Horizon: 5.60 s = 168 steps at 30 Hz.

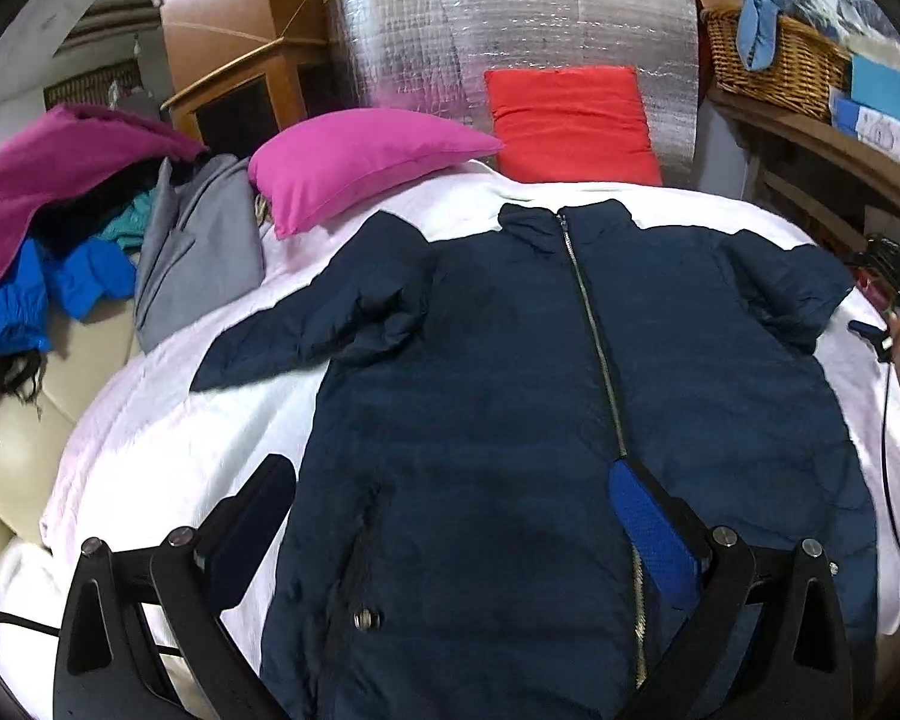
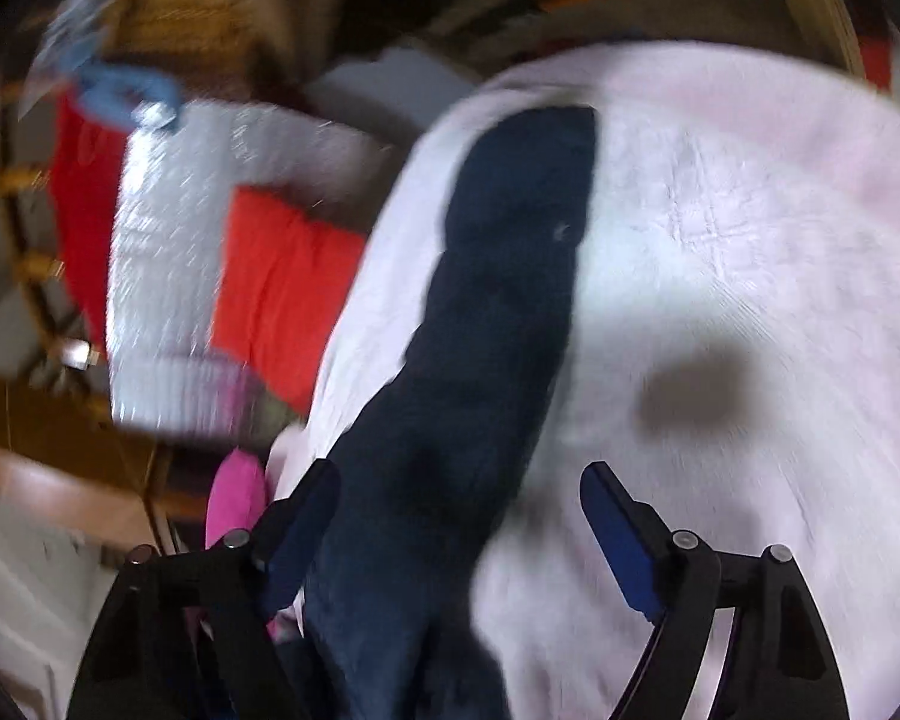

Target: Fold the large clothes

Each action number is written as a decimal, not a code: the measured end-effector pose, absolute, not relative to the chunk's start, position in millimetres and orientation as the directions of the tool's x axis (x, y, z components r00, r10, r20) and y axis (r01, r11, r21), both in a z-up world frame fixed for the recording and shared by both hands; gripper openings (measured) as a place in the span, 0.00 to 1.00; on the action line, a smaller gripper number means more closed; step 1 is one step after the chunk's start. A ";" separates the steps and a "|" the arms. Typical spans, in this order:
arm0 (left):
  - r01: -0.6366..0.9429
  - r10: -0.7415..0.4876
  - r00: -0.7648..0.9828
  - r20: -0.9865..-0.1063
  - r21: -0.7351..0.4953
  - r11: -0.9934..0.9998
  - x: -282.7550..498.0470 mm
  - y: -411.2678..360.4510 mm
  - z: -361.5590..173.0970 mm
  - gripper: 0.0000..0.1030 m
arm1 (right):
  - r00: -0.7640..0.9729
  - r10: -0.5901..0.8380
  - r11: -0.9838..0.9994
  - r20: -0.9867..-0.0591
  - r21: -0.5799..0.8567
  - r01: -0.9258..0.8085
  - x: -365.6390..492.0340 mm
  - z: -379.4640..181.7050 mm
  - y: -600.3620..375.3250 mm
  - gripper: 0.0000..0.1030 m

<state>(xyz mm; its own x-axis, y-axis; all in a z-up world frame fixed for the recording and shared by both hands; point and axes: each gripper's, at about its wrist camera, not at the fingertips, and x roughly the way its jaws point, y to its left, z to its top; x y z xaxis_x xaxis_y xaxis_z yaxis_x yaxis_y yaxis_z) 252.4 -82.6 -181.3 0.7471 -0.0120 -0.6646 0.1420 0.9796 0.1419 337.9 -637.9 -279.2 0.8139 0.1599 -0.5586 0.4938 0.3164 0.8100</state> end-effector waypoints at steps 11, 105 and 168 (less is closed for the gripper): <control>0.105 0.012 0.734 -0.679 0.130 0.986 282.6 -76.1 -191.2 1.00 | 0.786 0.077 0.366 -0.613 0.751 0.550 392.7 -291.1 -650.7 0.21; -0.291 -0.313 0.552 -0.773 -0.530 0.797 447.3 181.0 -257.1 0.65 | 0.714 0.455 0.755 -0.533 0.655 0.008 454.9 -201.4 -271.0 0.37; -0.028 -0.178 0.616 -0.768 -0.247 0.969 374.7 58.9 -196.1 0.76 | 0.742 0.299 0.792 -0.600 0.590 0.158 310.9 -245.7 -344.7 0.63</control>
